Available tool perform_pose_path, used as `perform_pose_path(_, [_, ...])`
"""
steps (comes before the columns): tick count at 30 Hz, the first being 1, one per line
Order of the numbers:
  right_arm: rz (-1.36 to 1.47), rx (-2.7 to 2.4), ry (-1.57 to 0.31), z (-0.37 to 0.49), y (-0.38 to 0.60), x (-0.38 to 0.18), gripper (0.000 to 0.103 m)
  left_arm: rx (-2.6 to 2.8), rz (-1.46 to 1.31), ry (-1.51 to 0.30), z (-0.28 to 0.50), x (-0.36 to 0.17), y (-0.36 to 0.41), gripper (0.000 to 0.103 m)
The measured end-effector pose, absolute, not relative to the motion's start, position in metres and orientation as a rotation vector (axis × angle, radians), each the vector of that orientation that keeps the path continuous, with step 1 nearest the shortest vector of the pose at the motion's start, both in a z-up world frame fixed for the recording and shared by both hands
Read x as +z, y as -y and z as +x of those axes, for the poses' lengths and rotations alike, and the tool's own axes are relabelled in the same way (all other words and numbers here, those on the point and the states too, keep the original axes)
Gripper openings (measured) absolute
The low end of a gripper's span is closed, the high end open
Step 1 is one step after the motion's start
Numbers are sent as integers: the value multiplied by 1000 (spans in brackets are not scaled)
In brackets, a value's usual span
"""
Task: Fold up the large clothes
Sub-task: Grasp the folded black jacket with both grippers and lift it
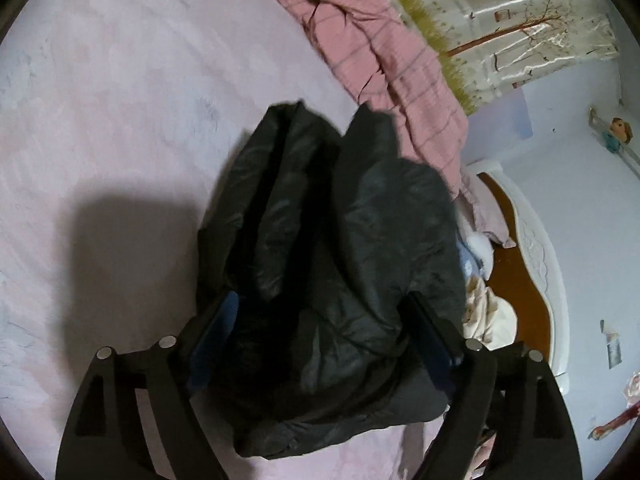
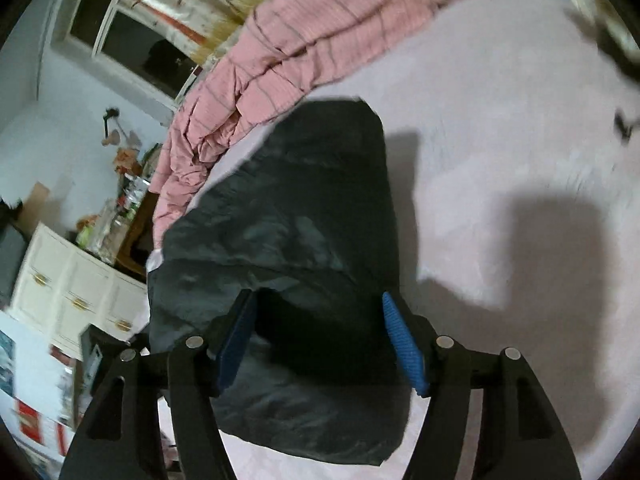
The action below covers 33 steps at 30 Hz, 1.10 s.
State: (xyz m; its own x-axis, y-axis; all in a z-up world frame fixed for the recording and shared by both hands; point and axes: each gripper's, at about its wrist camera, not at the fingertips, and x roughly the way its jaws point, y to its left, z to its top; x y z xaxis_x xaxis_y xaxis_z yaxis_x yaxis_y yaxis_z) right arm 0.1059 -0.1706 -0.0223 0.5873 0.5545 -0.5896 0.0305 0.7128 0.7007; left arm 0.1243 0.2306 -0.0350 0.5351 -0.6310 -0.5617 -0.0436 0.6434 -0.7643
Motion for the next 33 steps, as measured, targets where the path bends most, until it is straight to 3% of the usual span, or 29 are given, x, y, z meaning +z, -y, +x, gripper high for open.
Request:
perform_pose_path(7, [763,406,-922,114,164,-44,68,-331,-685,-1016,127,-41,-214,83])
perform_pose_path(9, [714,406,-917,114,159,-43,63,-280,-627,-992,123,-37,-206,70])
perform_pose_path(10, [693,404,-906,112,157,-41,53,-277,-604,-954,120,-32,-200,52])
perform_pose_path(11, [661,395,-887,109,155,-35,49,-284,-583,-921,117,-27,-195,41])
perform_pose_path(14, [580,372,-836,103,151,-17,38,-280,-391,-827,105,2,-171,25])
perform_pose_path(25, [456,344,-659,61,196,87,35,-443,-389,-593,73,82,-134,23])
perform_pose_path(29, [388,271,-672,55,221,113,35,-427,-336,-677,79,85,-93,24])
perform_pose_path(33, [337,207,-732,52,244,90,35,-403,-342,-791,88,50,-64,32])
